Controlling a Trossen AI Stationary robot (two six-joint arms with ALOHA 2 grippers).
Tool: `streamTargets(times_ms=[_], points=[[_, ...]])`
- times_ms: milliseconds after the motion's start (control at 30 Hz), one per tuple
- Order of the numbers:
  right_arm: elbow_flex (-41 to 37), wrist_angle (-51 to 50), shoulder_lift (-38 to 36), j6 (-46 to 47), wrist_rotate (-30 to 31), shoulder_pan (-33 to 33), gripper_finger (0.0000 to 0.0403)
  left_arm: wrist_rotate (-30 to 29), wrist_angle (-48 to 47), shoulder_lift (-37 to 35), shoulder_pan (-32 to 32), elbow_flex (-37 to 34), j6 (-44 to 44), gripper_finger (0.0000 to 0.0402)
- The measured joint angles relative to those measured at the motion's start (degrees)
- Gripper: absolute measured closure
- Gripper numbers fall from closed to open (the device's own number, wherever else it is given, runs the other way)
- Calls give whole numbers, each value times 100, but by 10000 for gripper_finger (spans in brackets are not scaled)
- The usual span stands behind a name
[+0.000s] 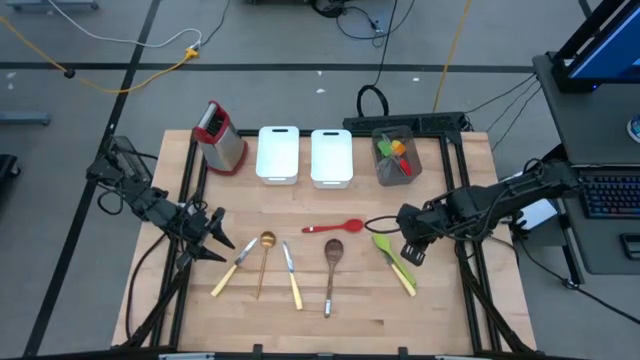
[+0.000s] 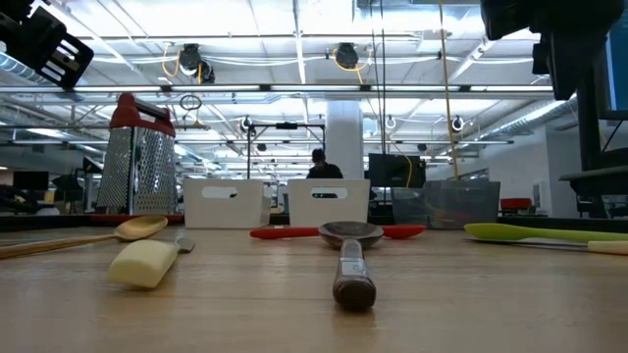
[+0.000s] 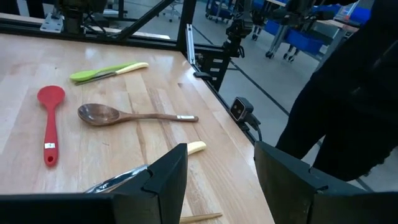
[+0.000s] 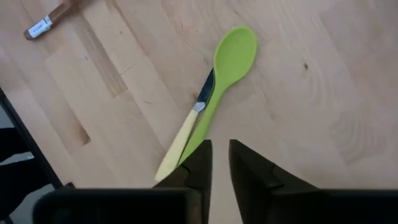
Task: Pick & Place Kitchen Items
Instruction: Put the green serving spoon into the right white bin
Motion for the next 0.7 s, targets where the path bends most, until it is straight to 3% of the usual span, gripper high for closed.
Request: streamTargets(times_ms=[167,400,700], points=[[-172,78,30,157,-42,0,306,0,0,0,1,0,-2,210],[-1070,753,31,420,-223,0,248,-1,-2,0,1,0,-2,210],[-1734,1930,28,554,-672,0,206,0,0,-2,-2,0,-4,211]])
